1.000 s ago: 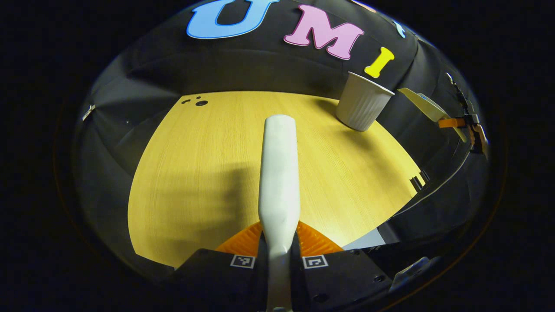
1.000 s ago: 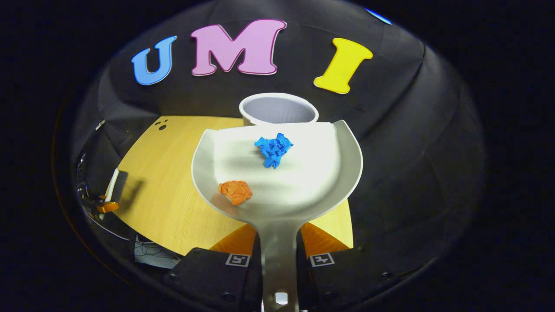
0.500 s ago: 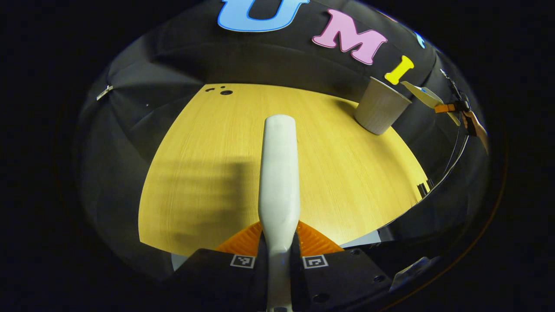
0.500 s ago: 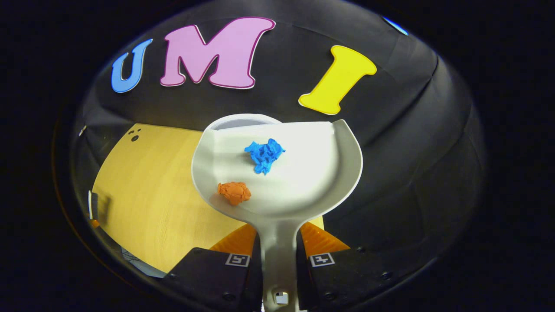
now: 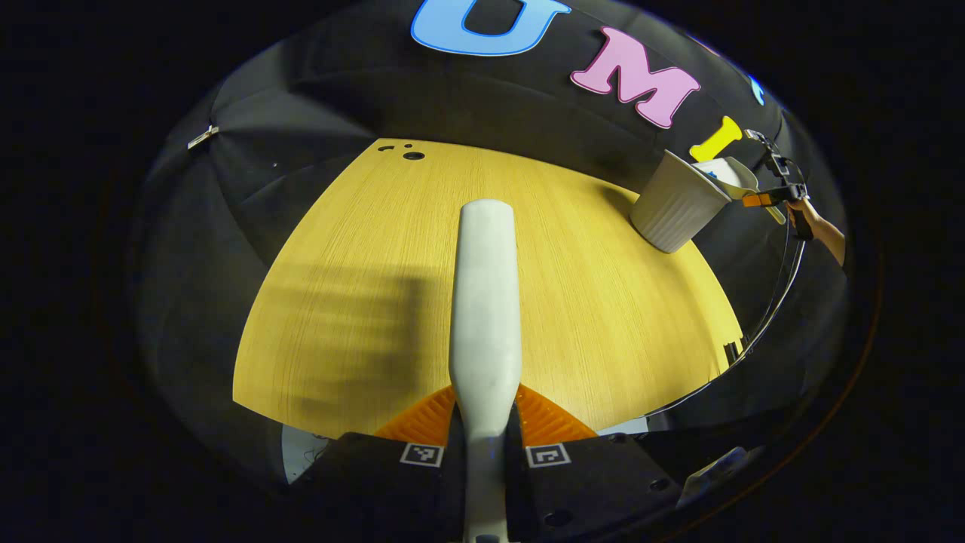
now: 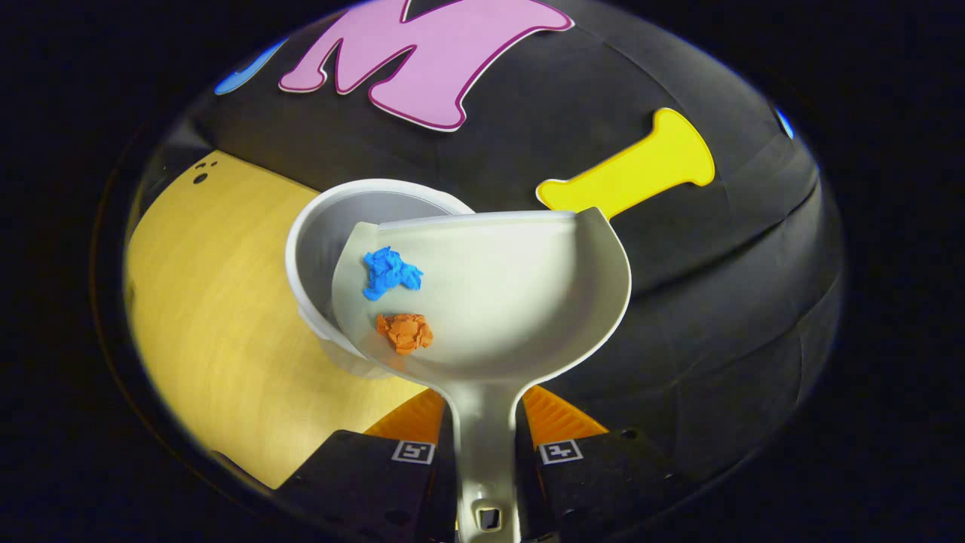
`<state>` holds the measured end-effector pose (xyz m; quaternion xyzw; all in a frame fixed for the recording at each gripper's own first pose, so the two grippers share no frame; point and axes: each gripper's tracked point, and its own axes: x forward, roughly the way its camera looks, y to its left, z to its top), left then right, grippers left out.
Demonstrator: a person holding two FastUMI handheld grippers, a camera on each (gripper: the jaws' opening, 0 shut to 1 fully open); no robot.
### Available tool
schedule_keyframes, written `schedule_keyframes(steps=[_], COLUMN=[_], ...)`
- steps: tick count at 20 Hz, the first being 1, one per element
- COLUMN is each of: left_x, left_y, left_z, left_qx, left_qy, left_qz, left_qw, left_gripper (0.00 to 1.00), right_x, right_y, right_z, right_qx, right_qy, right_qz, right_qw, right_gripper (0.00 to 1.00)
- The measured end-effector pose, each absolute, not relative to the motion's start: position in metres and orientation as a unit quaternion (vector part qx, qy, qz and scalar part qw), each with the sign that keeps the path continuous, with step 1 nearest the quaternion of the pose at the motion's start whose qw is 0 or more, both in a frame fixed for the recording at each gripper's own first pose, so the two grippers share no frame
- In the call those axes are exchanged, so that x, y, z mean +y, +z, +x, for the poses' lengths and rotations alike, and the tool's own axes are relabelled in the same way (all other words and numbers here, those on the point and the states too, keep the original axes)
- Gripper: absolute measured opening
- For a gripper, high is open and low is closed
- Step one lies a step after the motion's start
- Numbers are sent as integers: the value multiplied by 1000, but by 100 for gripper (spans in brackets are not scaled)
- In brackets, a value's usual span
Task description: Pick up the small broom and dustpan from the desktop, sweep the trash into the dustpan with the broom, and then empty the trash into the garbage bin.
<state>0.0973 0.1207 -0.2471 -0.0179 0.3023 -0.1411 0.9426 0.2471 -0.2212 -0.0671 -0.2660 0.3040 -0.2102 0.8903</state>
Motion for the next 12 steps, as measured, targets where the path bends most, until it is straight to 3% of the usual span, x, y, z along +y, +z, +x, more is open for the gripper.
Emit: schedule_keyframes(steps=[1,4,12], left_x=[120,120,106], left_y=[-247,-247,-246], left_z=[97,101,107], left_qx=[305,309,318], left_qy=[-141,-135,-138], left_qz=[-16,-9,12], left_qw=[942,941,938], left_gripper=[25,25,25], right_x=[-224,-222,-218], right_y=[-70,-78,-57], right_z=[252,263,267], right_qx=[309,323,298], right_qy=[-213,-210,-194], right_qz=[-280,-322,-544], right_qw=[884,865,760], right_gripper=[31,35,35])
